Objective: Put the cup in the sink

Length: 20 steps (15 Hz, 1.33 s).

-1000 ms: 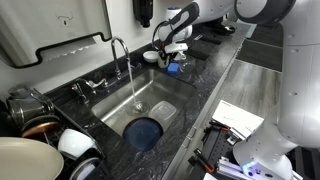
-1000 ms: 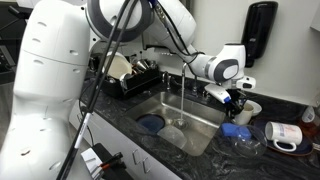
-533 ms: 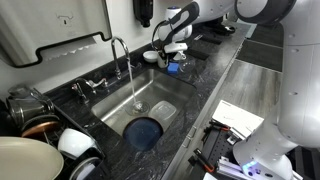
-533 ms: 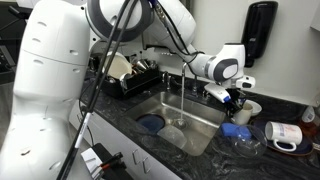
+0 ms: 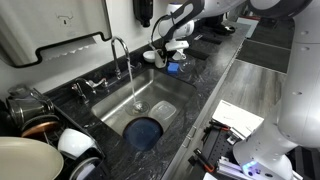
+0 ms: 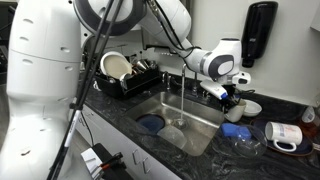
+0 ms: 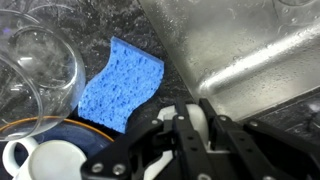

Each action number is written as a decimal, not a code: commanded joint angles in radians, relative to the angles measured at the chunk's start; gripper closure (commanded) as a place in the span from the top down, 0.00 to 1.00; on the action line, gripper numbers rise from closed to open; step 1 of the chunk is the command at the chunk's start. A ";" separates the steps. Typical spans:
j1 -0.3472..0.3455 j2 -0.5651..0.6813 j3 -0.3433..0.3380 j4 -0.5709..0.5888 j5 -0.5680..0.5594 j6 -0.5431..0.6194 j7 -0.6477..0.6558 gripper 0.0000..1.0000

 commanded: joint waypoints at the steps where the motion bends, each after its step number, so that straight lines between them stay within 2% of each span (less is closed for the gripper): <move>1: -0.028 -0.170 0.028 -0.149 0.044 -0.004 -0.113 0.04; 7: -0.013 -0.305 0.048 -0.349 0.129 0.022 -0.330 0.04; 10: 0.010 -0.335 0.066 -0.441 0.122 0.069 -0.388 0.04; 14: 0.035 -0.313 0.091 -0.532 0.111 0.195 -0.421 0.04; 20: 0.048 -0.199 0.120 -0.608 0.084 0.490 -0.397 0.04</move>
